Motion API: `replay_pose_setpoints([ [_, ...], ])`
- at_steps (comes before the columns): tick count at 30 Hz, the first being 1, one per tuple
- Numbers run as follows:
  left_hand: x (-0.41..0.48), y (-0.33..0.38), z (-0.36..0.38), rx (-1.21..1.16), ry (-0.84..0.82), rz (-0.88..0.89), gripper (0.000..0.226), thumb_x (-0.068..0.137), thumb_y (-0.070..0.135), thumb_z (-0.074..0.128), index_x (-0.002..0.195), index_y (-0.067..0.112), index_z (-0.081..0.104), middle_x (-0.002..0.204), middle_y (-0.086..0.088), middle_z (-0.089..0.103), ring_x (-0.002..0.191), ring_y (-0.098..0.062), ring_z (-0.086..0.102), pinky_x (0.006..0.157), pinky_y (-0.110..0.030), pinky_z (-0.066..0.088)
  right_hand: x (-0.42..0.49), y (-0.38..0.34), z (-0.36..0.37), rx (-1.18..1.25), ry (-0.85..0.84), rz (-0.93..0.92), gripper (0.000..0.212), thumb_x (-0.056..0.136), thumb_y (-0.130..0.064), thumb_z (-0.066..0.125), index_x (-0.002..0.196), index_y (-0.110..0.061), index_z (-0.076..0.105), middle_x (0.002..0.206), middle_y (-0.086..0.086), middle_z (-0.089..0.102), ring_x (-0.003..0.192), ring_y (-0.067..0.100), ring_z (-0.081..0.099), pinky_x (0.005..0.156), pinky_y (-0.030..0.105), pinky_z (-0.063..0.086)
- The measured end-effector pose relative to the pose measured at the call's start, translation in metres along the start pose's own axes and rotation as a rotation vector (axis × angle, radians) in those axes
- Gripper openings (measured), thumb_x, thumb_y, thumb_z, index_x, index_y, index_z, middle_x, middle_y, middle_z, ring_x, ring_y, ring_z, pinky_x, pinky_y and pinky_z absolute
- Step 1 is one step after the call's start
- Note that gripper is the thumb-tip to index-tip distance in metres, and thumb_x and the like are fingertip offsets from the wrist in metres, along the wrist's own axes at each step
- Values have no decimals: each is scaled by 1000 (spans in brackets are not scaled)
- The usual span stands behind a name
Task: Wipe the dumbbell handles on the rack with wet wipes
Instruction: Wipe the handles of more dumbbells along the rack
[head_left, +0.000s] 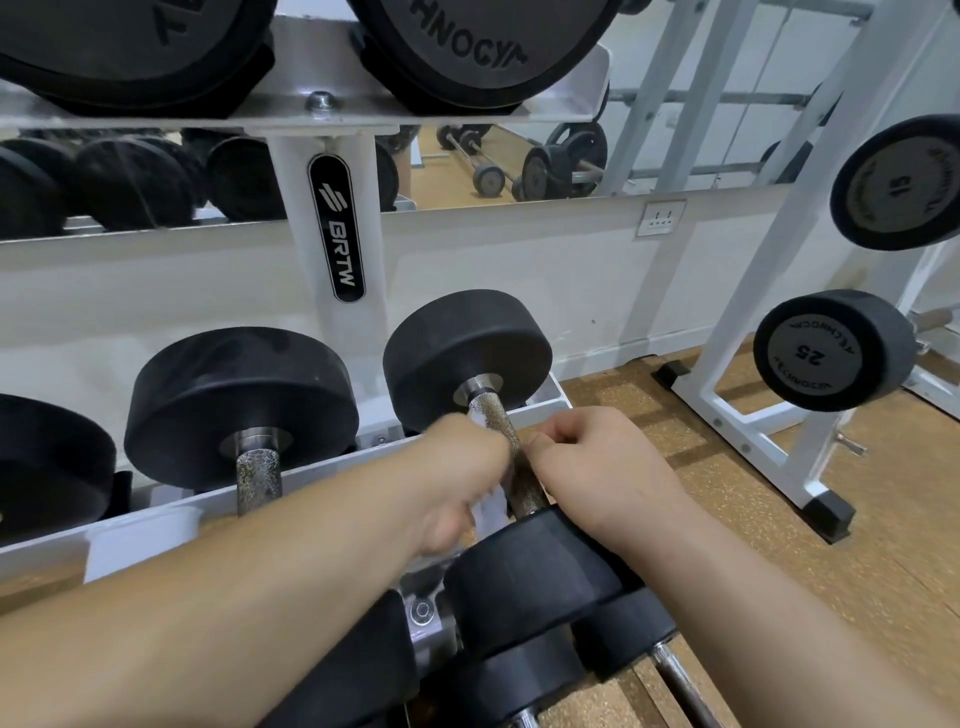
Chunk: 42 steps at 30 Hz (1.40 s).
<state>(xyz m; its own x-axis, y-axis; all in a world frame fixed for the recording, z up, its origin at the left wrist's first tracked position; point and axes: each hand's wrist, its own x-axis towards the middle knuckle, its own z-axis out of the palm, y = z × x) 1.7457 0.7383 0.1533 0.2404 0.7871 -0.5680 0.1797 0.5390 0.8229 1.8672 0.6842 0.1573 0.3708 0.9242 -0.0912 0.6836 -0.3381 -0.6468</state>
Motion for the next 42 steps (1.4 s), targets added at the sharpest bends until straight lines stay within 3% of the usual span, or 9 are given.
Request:
replay_pose_setpoints([
  [8,24,19,-14,-310,133,-15,28,102,-7,36,99,5,62,78,-11,56,61,-23,56,54,-26,52,-1,0,0,-9,3,-7,21,89,-38,56,79,-22,65,59,-9,59,74,20,64,64,32,47],
  [13,-13,-10,8,117,-175,0,37,95,-6,47,72,13,67,63,-12,62,48,-22,58,53,-24,47,0,1,0,-7,4,-12,15,87,-36,59,76,-27,65,60,-9,63,73,21,64,66,33,49],
  [16,6,6,0,-157,-20,-5,29,99,-13,37,87,3,59,68,-15,56,41,-22,58,44,-27,51,0,1,0,-11,6,-23,19,89,-36,57,75,-23,62,56,-8,56,74,27,64,64,34,47],
  [20,31,14,-10,-171,118,28,28,97,-8,38,83,4,59,82,-17,56,64,-27,56,64,-32,49,0,1,1,-5,17,-20,24,90,-37,56,82,-16,63,59,-7,56,75,26,64,64,33,47],
  [25,12,-3,-8,160,-75,25,28,98,-6,40,87,2,64,64,-14,60,53,-25,57,61,-30,50,0,2,1,0,14,-19,24,89,-38,57,80,-17,65,57,-7,56,73,25,63,64,33,46],
  [29,20,12,-28,182,-98,-82,32,87,-15,39,106,-5,64,98,-25,70,82,-41,71,82,-47,58,0,1,1,-2,11,-22,26,90,-40,57,82,-17,67,68,0,67,75,25,65,68,37,52],
  [34,13,1,-27,597,-171,-187,21,96,-2,37,99,1,58,94,-23,64,88,-41,64,86,-50,57,0,2,2,6,5,-19,28,86,-43,55,88,-17,66,76,2,72,79,28,68,77,41,57],
  [39,27,5,-32,358,-49,-131,16,100,8,50,90,8,64,79,-13,71,76,-30,69,90,-43,59,-1,3,2,1,9,-5,33,87,-43,54,92,-13,65,80,5,73,83,30,68,79,42,58],
  [42,28,3,-30,250,-59,-168,12,100,10,52,106,8,63,102,-14,75,90,-28,74,96,-46,58,-2,2,1,2,20,-4,34,87,-43,54,95,-13,67,81,6,73,85,31,68,79,43,59],
])
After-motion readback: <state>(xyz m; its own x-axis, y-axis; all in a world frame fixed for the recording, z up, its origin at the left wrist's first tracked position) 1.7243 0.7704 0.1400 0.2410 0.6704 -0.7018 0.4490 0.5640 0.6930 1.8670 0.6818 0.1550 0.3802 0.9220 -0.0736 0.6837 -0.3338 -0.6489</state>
